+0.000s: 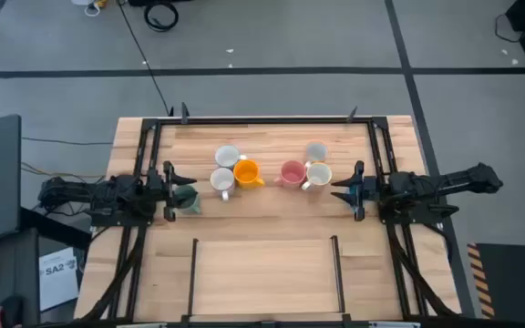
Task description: Place coffee mugs
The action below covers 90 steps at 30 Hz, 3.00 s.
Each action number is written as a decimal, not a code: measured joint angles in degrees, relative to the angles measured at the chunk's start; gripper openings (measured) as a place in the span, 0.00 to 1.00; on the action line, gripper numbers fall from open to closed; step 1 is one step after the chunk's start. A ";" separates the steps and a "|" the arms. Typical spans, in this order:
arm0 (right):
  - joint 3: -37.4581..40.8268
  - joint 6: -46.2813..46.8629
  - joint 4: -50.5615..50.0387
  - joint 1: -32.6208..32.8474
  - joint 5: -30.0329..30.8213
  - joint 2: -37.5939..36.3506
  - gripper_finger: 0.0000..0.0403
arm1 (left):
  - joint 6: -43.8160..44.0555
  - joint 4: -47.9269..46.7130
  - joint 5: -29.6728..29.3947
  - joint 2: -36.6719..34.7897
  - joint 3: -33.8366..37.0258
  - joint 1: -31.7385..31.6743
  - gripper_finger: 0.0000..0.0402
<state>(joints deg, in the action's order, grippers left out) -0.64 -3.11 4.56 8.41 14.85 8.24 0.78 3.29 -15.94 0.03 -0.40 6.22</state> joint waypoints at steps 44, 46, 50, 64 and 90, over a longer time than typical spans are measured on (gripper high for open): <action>0.00 0.00 0.02 0.02 0.00 -0.01 0.33 | 0.04 3.55 -0.11 0.31 0.06 0.01 0.46; 0.01 0.00 0.01 0.00 0.00 -0.01 0.33 | 0.04 3.54 -0.09 0.31 0.06 0.02 0.46; 0.00 0.00 0.02 0.02 0.00 -0.01 0.33 | 0.04 3.54 -0.09 0.31 0.04 0.00 0.46; 0.01 0.00 0.03 0.01 0.00 0.00 0.33 | 0.08 3.55 -0.09 0.31 0.04 0.01 0.46; 0.01 0.75 1.10 -0.02 1.02 0.01 0.33 | 0.08 3.56 -0.07 0.33 0.04 0.02 0.46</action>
<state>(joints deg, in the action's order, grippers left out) -0.64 -2.36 5.65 8.39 15.88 8.25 0.86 6.85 -16.01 0.36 -0.36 6.24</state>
